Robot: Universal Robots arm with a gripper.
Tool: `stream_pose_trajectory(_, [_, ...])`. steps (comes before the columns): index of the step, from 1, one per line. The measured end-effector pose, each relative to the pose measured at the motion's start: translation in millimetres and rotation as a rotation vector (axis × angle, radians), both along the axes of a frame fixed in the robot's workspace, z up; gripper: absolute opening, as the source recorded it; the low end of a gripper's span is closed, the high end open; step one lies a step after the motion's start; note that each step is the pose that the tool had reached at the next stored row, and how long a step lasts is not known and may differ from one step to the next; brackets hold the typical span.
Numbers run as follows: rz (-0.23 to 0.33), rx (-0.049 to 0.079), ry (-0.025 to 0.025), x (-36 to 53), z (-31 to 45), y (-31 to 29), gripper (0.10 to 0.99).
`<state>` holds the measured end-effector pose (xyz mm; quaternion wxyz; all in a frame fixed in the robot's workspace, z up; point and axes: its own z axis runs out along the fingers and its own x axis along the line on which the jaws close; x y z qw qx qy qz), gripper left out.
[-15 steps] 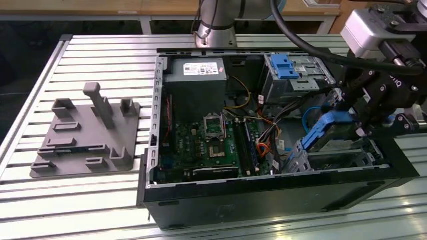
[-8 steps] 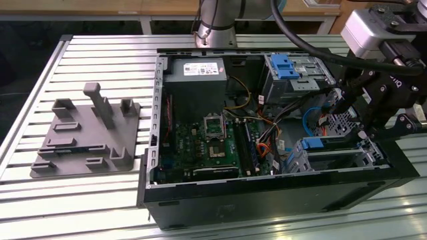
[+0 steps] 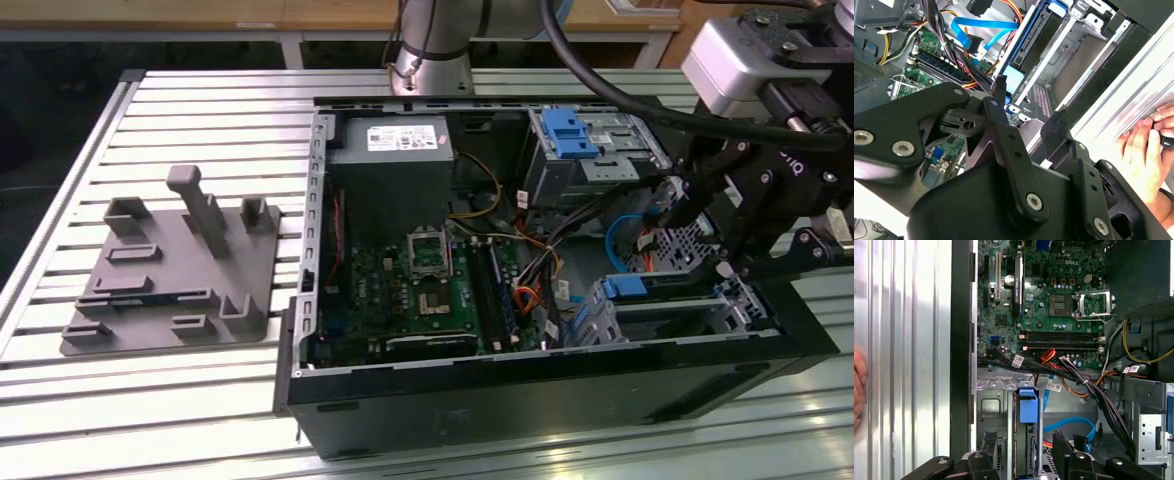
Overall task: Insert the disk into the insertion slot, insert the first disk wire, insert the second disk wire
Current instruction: 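Insert the first disk wire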
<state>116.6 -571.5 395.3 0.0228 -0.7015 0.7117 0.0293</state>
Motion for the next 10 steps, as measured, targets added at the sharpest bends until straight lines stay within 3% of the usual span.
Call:
stream_pose_trajectory(6, [0.0, -0.003, 0.0, 0.0, 0.1, 0.4, 0.557])
stream_pose_trajectory(7, [0.0, -0.013, 0.0, 0.1, 0.0, 1.1, 0.557])
stream_pose_trajectory(10, [0.0, -0.066, -0.0045, -0.4, 0.0, 3.8, 0.557])
